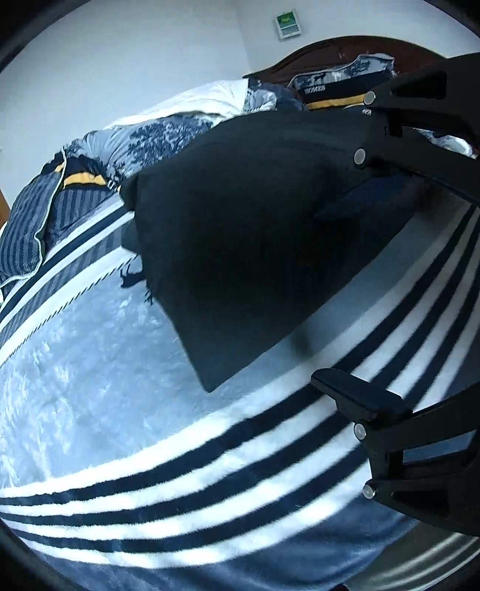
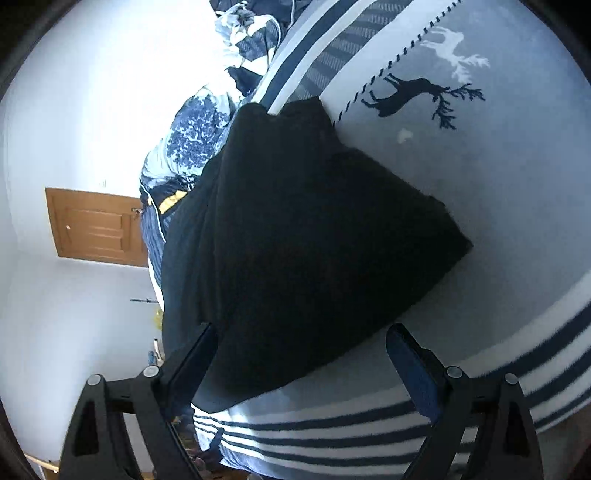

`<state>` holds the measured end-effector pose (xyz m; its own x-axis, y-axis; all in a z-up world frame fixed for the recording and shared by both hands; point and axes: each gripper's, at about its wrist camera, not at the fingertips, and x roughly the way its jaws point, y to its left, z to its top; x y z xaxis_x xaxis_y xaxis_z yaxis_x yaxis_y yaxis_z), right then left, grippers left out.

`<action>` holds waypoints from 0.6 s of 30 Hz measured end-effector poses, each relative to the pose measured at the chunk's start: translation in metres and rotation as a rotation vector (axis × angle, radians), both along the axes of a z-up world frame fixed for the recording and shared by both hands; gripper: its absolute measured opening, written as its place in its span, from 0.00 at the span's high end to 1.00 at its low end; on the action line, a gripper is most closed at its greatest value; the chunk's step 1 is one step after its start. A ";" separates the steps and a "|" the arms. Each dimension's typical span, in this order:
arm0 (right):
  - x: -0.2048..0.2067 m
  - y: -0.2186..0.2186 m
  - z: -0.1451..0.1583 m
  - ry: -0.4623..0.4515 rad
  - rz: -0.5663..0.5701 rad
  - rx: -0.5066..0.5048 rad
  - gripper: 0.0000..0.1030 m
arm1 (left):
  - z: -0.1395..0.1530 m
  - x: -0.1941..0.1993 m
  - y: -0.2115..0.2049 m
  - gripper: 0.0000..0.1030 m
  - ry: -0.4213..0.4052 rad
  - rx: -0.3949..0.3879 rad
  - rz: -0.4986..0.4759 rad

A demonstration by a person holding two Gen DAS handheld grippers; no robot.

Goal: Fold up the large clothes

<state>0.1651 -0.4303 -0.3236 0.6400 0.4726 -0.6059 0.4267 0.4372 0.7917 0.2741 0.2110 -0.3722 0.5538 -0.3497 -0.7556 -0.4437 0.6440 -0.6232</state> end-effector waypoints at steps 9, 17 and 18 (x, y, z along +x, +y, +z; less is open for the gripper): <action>0.023 -0.019 -0.011 0.059 -0.037 -0.060 0.15 | -0.010 0.033 0.029 0.20 0.014 0.002 0.081; 0.030 -0.019 0.005 0.064 0.027 -0.042 0.88 | 0.023 0.044 0.040 0.97 -0.058 -0.069 0.029; 0.025 -0.017 0.017 0.049 0.030 -0.069 0.91 | 0.033 0.036 0.042 0.97 -0.081 -0.064 0.013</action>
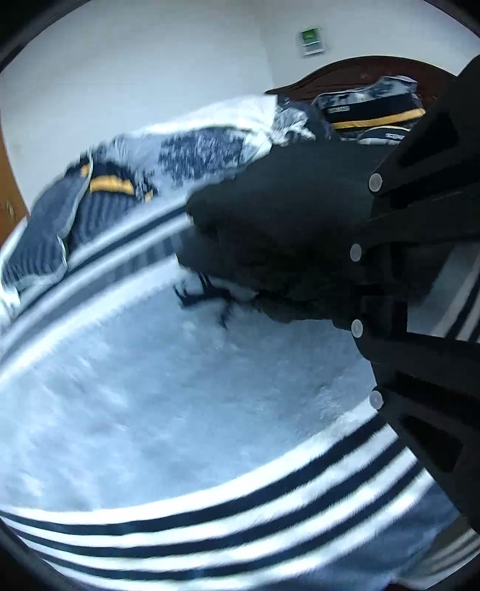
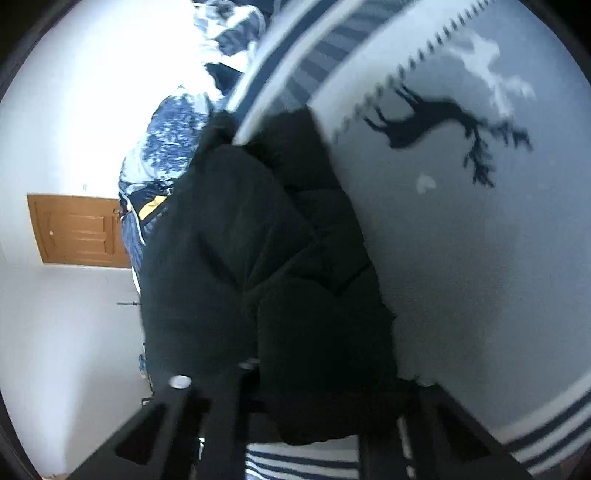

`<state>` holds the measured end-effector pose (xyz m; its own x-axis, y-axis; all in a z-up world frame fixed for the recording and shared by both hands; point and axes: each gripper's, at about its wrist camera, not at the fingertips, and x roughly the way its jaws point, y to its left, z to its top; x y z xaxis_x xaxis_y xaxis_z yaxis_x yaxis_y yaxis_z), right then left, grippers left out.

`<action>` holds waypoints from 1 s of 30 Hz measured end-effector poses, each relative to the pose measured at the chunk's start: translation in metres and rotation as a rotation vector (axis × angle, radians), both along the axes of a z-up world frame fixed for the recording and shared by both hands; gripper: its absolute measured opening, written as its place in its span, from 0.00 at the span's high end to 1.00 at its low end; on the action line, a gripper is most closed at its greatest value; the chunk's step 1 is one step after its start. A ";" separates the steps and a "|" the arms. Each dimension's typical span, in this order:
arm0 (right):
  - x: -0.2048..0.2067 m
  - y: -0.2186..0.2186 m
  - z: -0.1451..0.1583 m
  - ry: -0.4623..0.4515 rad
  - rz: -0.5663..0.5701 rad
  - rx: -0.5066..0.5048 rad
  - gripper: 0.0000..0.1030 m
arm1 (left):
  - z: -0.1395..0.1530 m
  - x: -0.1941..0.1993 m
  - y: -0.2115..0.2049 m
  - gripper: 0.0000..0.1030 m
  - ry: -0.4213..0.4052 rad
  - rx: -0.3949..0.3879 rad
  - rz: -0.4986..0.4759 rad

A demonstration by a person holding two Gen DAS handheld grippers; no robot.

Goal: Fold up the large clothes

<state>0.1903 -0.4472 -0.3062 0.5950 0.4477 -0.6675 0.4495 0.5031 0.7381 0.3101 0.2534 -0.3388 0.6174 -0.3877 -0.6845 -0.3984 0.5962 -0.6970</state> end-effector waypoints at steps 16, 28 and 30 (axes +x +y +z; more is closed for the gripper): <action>-0.156 0.032 0.019 -0.017 0.011 -0.035 0.86 | 0.019 -0.125 0.010 0.92 0.116 0.317 -0.079; -0.176 0.013 0.088 -0.021 -0.046 -0.258 0.23 | 0.095 -0.145 0.017 0.27 -0.011 0.599 0.005; -0.168 0.016 0.105 -0.067 -0.016 -0.288 0.23 | 0.109 -0.137 0.012 0.27 -0.052 0.624 -0.019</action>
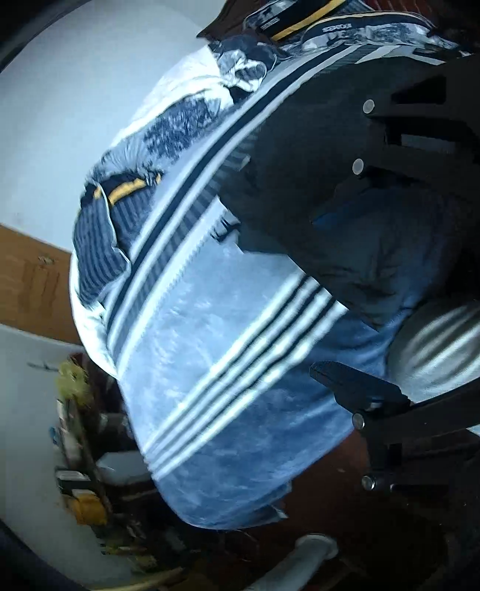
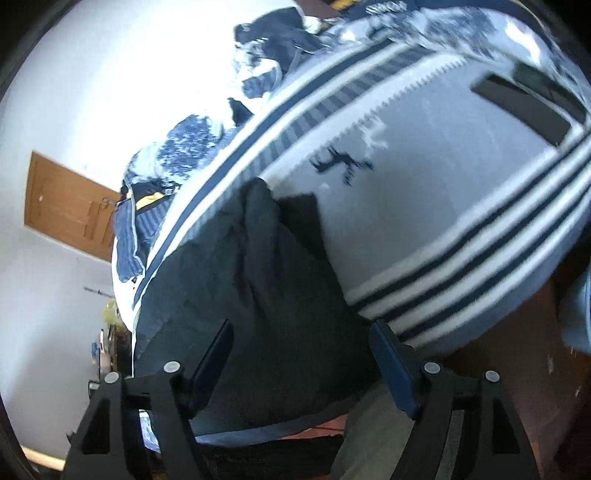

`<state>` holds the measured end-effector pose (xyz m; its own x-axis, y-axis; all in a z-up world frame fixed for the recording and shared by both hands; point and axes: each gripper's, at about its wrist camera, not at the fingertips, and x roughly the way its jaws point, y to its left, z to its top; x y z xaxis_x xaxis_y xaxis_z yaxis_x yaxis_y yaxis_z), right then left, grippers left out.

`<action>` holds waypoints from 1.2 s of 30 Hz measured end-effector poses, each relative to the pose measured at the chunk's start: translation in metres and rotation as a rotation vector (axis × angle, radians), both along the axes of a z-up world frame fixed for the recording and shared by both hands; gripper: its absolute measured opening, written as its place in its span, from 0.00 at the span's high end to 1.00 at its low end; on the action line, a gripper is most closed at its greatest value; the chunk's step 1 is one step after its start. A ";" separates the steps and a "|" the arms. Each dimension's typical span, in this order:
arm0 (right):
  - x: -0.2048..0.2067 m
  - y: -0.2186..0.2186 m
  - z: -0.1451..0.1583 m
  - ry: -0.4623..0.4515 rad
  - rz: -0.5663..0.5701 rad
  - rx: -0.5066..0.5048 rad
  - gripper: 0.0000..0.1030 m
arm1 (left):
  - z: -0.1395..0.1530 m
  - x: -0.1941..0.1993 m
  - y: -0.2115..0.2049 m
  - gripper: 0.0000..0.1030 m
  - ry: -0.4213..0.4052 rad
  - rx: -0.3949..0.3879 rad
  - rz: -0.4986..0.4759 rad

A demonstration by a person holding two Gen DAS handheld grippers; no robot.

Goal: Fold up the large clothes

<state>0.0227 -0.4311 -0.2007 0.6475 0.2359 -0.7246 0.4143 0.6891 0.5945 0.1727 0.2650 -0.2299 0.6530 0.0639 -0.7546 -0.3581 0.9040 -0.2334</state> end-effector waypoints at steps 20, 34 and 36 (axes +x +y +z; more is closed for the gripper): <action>0.229 -0.024 -0.082 0.211 0.186 0.062 0.34 | -0.054 0.233 -0.040 0.26 0.210 -0.038 -0.318; 0.264 -0.006 -0.058 0.164 0.188 -0.243 0.99 | -0.070 0.248 -0.047 0.99 0.101 0.055 -0.204; 0.273 0.003 -0.077 0.232 0.194 -0.284 0.99 | -0.081 0.251 -0.055 0.99 0.112 0.123 -0.199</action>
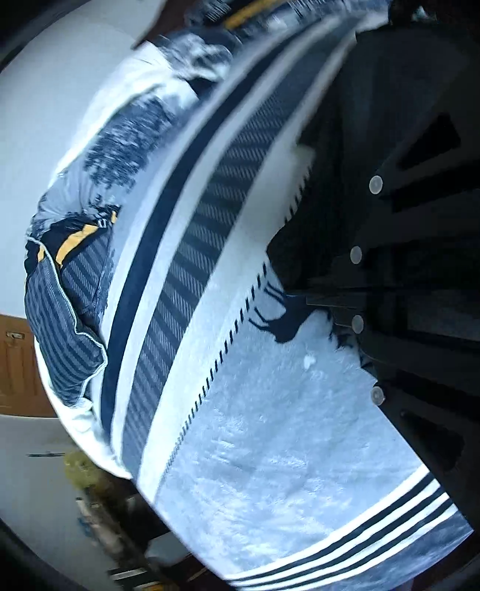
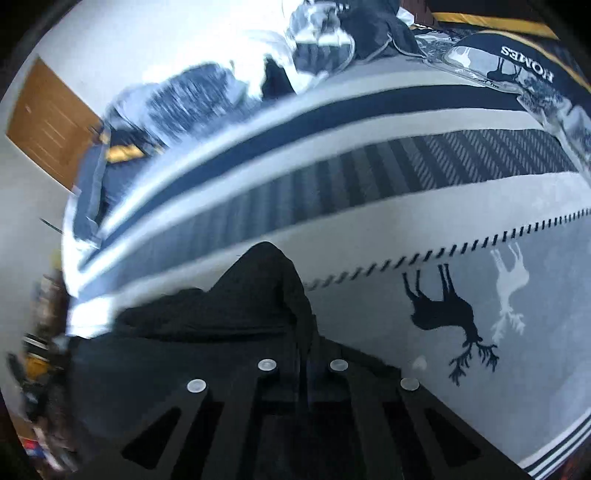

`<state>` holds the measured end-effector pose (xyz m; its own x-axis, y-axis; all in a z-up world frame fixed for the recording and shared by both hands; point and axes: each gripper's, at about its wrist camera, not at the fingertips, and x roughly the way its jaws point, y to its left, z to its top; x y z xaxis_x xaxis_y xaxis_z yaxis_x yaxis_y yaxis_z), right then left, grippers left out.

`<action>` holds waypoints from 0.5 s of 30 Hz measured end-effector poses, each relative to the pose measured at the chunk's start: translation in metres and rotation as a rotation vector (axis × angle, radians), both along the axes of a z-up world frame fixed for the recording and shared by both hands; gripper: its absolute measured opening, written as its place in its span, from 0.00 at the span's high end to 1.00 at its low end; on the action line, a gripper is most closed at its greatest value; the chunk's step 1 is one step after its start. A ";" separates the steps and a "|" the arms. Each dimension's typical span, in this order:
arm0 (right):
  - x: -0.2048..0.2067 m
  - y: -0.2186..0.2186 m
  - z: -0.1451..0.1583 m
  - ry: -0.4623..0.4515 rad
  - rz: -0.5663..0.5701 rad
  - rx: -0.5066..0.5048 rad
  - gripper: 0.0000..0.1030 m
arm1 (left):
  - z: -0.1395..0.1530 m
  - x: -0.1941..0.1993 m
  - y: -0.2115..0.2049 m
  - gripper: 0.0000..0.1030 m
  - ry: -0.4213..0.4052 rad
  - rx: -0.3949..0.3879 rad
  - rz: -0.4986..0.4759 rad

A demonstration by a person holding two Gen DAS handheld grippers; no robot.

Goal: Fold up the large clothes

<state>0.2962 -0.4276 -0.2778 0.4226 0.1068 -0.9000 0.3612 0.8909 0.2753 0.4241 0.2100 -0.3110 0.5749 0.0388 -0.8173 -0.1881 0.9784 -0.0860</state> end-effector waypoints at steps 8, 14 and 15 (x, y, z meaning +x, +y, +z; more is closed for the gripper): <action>-0.004 0.006 -0.041 0.019 -0.094 -0.038 0.99 | -0.046 0.003 0.003 0.99 0.037 0.016 0.043; -0.010 -0.003 -0.054 -0.027 -0.120 -0.017 0.99 | -0.067 0.002 0.014 1.00 0.046 0.014 0.087; -0.011 -0.002 -0.054 -0.032 -0.115 -0.026 0.98 | -0.068 0.001 0.014 1.00 0.042 0.021 0.088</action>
<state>0.2851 -0.4292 -0.3321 0.4591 0.0329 -0.8878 0.4524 0.8514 0.2655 0.4250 0.2238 -0.3790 0.5340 0.1048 -0.8390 -0.2762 0.9595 -0.0560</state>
